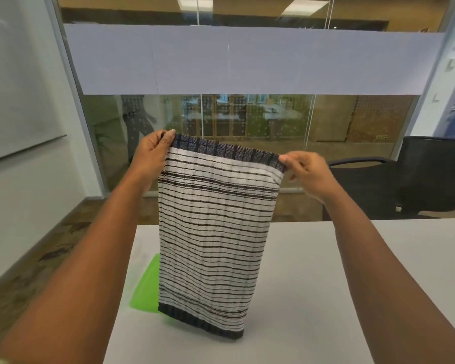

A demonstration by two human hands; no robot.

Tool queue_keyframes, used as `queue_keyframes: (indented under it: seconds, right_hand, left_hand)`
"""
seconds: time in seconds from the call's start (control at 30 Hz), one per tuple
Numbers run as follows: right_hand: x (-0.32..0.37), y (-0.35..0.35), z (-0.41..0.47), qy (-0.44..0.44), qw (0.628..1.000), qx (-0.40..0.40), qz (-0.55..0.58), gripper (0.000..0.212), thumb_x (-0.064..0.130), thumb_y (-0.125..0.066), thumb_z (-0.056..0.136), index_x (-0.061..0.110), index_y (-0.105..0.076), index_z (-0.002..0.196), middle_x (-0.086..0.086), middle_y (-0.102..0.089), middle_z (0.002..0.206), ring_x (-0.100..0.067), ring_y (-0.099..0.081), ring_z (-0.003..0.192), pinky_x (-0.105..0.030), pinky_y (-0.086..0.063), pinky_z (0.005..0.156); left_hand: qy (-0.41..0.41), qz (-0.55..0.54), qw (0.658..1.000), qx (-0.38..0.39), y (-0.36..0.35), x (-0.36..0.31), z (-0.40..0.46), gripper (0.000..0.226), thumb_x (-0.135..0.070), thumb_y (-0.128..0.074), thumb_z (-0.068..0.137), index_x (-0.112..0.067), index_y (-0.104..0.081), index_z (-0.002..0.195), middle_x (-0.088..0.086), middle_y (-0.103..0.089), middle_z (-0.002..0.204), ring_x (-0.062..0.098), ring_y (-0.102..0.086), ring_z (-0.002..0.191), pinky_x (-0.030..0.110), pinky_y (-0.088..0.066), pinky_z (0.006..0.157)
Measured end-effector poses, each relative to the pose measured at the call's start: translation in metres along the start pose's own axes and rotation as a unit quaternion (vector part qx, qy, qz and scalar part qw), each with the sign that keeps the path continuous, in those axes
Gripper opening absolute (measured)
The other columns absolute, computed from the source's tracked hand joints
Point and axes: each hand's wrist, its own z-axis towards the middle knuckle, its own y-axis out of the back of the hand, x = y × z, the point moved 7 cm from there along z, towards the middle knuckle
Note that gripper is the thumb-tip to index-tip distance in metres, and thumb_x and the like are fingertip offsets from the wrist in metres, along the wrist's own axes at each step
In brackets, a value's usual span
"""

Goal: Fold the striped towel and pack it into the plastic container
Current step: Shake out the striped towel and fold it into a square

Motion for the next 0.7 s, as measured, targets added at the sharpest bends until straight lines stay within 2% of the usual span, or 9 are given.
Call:
queue_keyframes:
  seconds: [0.07,0.13,0.23,0.3,0.37,0.4,0.5,0.57,0.7]
  right_hand:
    - [0.007,0.014,0.007,0.016,0.998,-0.047,0.026,0.018,0.020,-0.056,0.090,0.010,-0.069,0.098,0.011,-0.064,0.075,0.016,-0.056,0.054,-0.001,-0.044,0.050]
    - [0.013,0.026,0.013,0.029,0.996,-0.067,0.049,0.020,0.016,-0.061,0.087,0.010,-0.068,0.104,0.012,-0.066,0.073,0.014,-0.055,0.050,-0.001,-0.043,0.048]
    - [0.007,0.029,0.020,-0.009,1.000,-0.027,0.001,0.030,0.012,-0.064,0.085,0.016,-0.063,0.115,0.019,-0.063,0.053,0.007,-0.056,0.041,-0.004,-0.043,0.041]
    - [-0.010,0.022,0.024,-0.081,0.996,0.017,-0.033,0.028,0.005,-0.063,0.085,0.006,-0.065,0.112,0.008,-0.065,0.060,0.006,-0.061,0.041,-0.005,-0.047,0.042]
    - [-0.032,0.012,0.023,-0.162,0.986,0.023,-0.017,0.021,-0.001,-0.060,0.086,-0.002,-0.066,0.106,-0.008,-0.067,0.069,0.003,-0.063,0.042,-0.008,-0.052,0.044]
    - [-0.043,0.009,0.021,-0.193,0.981,0.010,-0.001,0.019,-0.002,-0.058,0.087,-0.004,-0.065,0.104,-0.014,-0.067,0.077,0.000,-0.065,0.045,-0.011,-0.055,0.048]
    - [-0.059,0.004,0.019,-0.201,0.978,-0.057,0.023,0.016,-0.003,-0.054,0.089,-0.006,-0.065,0.100,-0.021,-0.067,0.094,-0.022,-0.070,0.079,-0.028,-0.059,0.074]
    - [-0.057,0.008,0.022,-0.168,0.980,-0.109,0.001,0.015,0.000,-0.054,0.090,-0.001,-0.067,0.097,-0.018,-0.068,0.097,-0.027,-0.068,0.090,-0.035,-0.057,0.084]
    - [-0.044,0.030,0.030,-0.117,0.974,-0.192,-0.013,0.014,0.009,-0.057,0.089,0.012,-0.070,0.093,-0.006,-0.067,0.093,-0.026,-0.065,0.098,-0.042,-0.053,0.092]
  left_hand:
    - [-0.005,0.015,1.000,-0.002,0.000,-0.003,0.002,0.032,-0.028,-0.045,0.097,-0.025,-0.058,0.068,-0.005,-0.061,0.070,0.006,-0.055,0.062,0.021,-0.047,0.065]
    - [-0.001,0.030,1.000,0.009,0.000,-0.005,0.005,0.030,-0.028,-0.047,0.096,-0.024,-0.060,0.069,-0.005,-0.062,0.071,0.007,-0.056,0.063,0.020,-0.046,0.064]
    - [0.032,0.129,0.989,0.057,-0.007,0.003,0.012,0.025,-0.027,-0.050,0.094,-0.016,-0.067,0.079,-0.005,-0.063,0.073,0.008,-0.056,0.068,0.019,-0.041,0.061]
    - [0.090,0.159,0.978,0.104,-0.015,0.017,0.013,0.023,-0.025,-0.050,0.094,-0.012,-0.067,0.086,-0.002,-0.064,0.075,0.007,-0.060,0.059,0.018,-0.044,0.050]
    - [0.152,0.132,0.968,0.151,-0.028,0.034,0.010,0.020,-0.023,-0.049,0.095,-0.013,-0.064,0.085,0.003,-0.066,0.086,0.000,-0.064,0.046,0.012,-0.046,0.037]
    - [0.185,0.091,0.965,0.164,-0.035,0.042,0.007,0.019,-0.022,-0.048,0.095,-0.012,-0.061,0.086,0.005,-0.066,0.095,0.002,-0.068,0.050,0.012,-0.051,0.039]
    - [0.223,0.014,0.963,0.153,-0.053,0.060,0.006,0.022,-0.018,-0.044,0.097,-0.015,-0.053,0.078,0.013,-0.061,0.111,0.017,-0.068,0.078,0.024,-0.060,0.065]
    - [0.187,0.022,0.975,0.115,-0.059,0.059,0.014,0.028,-0.017,-0.042,0.099,-0.018,-0.050,0.072,0.012,-0.061,0.107,0.019,-0.064,0.084,0.026,-0.055,0.075]
    - [0.064,-0.024,0.996,0.056,-0.062,0.032,0.034,0.031,-0.012,-0.041,0.098,-0.020,-0.050,0.070,0.007,-0.057,0.086,0.025,-0.057,0.097,0.030,-0.051,0.092]
